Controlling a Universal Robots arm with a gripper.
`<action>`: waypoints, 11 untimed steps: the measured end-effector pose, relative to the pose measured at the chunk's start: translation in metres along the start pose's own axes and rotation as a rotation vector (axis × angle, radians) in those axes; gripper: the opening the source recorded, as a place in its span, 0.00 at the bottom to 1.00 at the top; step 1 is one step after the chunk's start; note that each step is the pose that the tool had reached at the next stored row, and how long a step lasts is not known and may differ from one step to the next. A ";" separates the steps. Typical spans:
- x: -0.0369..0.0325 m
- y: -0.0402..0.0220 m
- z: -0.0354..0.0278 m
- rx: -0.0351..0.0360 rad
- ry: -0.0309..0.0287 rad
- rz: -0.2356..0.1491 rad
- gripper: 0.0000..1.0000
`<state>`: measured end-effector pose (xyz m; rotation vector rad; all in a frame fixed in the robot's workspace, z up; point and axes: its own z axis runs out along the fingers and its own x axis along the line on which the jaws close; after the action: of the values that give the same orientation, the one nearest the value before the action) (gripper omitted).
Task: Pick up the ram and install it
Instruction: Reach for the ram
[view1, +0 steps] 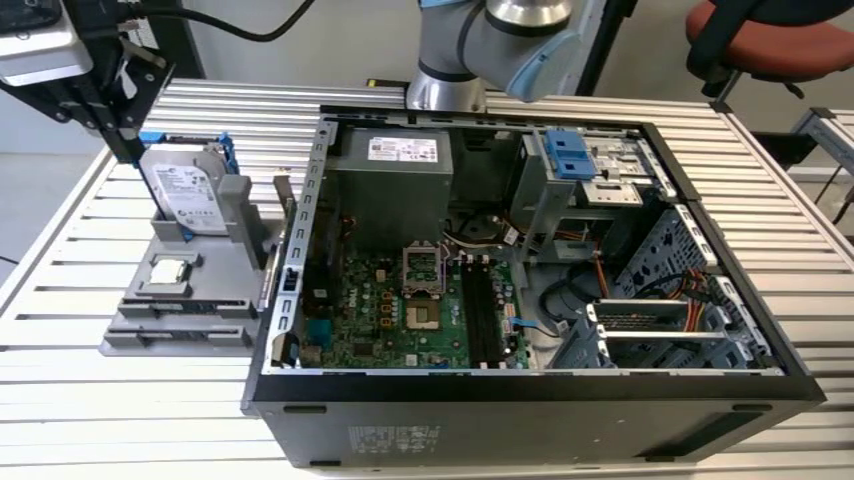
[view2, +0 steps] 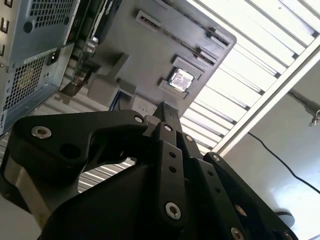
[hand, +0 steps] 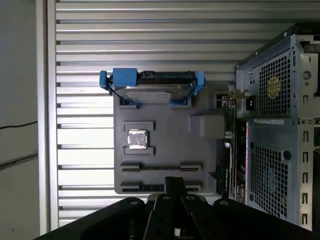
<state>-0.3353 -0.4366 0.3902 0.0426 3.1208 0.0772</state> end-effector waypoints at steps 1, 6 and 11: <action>0.0001 -0.0027 0.0000 -0.0001 -0.0002 0.001 0.00; 0.0006 -0.0163 -0.0005 0.0001 -0.0003 0.005 0.00; 0.0011 -0.0288 -0.0009 0.0001 -0.0005 0.009 0.00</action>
<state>-0.3372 -0.4654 0.3896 0.0566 3.1203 0.0771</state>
